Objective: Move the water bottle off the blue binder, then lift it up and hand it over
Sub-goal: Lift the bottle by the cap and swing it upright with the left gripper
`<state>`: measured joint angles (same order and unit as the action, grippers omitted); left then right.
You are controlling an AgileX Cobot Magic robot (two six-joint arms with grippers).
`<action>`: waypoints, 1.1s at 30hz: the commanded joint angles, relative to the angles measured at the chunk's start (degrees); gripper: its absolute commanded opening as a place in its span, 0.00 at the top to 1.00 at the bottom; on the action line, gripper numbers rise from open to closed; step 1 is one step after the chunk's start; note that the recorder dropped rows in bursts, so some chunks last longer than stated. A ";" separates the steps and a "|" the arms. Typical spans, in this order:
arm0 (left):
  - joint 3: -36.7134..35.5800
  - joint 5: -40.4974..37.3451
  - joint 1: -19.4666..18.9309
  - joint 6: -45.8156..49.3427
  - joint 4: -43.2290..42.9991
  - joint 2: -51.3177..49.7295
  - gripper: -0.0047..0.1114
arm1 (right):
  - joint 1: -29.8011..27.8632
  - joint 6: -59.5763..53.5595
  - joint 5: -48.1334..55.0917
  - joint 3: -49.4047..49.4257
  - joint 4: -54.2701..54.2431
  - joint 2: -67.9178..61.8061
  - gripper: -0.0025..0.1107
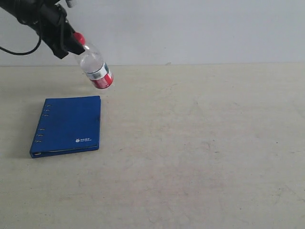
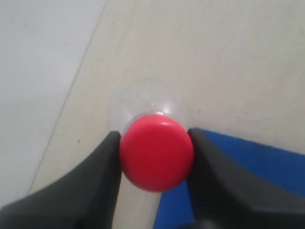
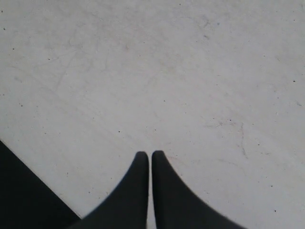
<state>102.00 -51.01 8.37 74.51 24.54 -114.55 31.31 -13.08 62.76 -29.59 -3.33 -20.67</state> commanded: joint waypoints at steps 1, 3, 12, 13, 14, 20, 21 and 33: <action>0.01 -0.37 4.40 -0.17 1.41 1.22 0.92 | 0.04 0.24 -0.36 0.30 0.49 -0.09 0.98; 0.01 0.00 5.92 -0.17 1.41 0.43 0.92 | 0.04 0.36 -0.36 0.30 0.36 -0.09 0.98; -0.10 5.56 7.20 -0.33 1.65 -3.10 0.92 | 0.04 0.36 -0.36 0.30 0.26 -0.09 0.98; -0.10 6.51 7.20 -0.33 2.15 -3.26 0.92 | 0.04 0.36 -0.36 0.30 0.26 -0.09 0.98; -0.10 7.61 7.20 -0.33 2.94 -3.38 0.92 | 0.04 0.36 -0.36 0.30 0.26 -0.09 0.98; -0.10 14.02 7.20 -0.33 6.45 -3.36 0.92 | 0.04 0.36 -0.36 0.30 0.26 -0.09 0.98; -0.10 15.39 7.20 -0.33 7.30 -3.36 0.92 | 0.04 0.36 -0.36 0.30 0.26 -0.09 0.98; -0.10 23.68 7.20 2.36 22.82 -5.18 0.92 | 0.04 0.36 -0.36 0.30 0.26 -0.09 0.98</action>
<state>101.75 -29.19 15.42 76.10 45.40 -119.14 31.31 -12.94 62.62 -29.59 -3.33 -20.67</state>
